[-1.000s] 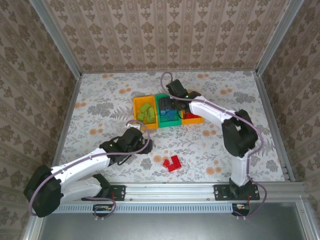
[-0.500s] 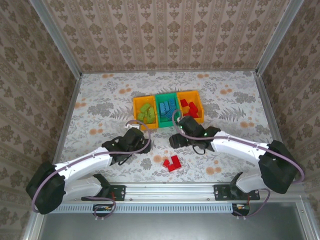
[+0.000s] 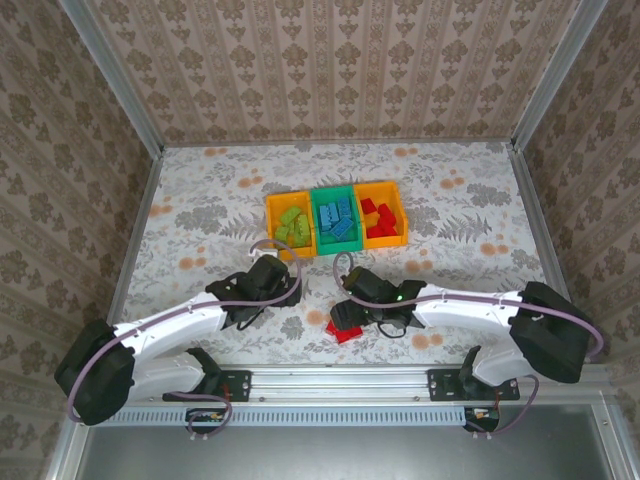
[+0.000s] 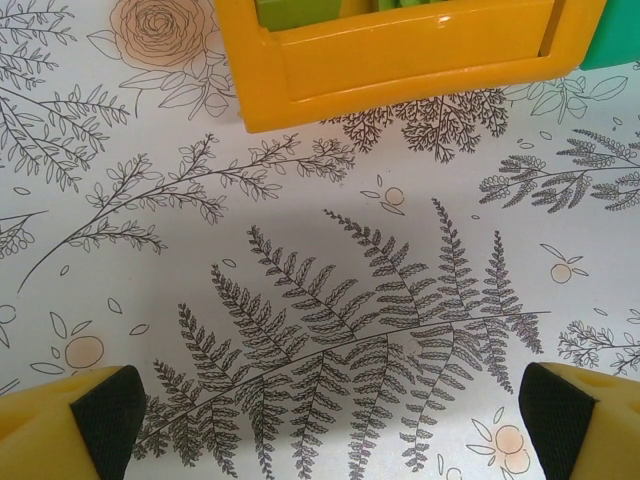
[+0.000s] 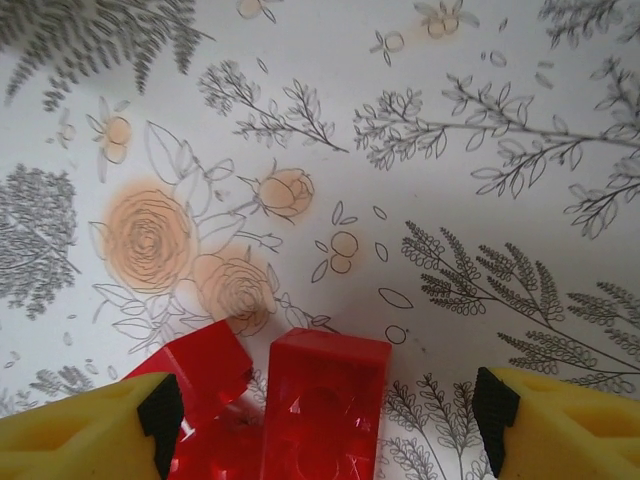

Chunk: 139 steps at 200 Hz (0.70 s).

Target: Sort the legos into containers by color

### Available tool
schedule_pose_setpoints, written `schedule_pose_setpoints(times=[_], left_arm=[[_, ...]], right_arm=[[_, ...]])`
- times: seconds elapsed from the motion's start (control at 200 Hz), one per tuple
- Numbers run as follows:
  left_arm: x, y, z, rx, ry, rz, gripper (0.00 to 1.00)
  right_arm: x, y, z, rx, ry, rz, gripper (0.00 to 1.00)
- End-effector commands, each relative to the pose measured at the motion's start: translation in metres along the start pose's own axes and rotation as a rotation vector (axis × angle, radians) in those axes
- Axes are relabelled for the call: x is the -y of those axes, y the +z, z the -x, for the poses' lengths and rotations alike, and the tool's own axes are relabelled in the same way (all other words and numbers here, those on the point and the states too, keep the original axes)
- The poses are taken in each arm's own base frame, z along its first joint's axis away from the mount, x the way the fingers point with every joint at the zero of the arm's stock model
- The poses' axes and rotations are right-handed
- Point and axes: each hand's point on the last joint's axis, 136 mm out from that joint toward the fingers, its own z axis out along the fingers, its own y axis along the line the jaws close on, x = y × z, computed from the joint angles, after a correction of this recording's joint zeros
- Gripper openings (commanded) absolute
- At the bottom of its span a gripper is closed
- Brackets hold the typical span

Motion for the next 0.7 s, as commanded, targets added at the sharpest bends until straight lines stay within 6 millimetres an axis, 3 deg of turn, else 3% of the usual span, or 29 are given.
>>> schedule_pose_setpoints(times=[0.0,0.69], left_arm=[[0.001,-0.003,0.004,-0.003,-0.026,-0.003,1.0],[-0.002,-0.002,0.0,-0.007,-0.04,0.002,1.0]], right_arm=[[0.0,0.008,-0.006,-0.024,0.023,-0.014,0.78],[0.031,0.011,-0.027,-0.057,0.049,-0.146,0.64]])
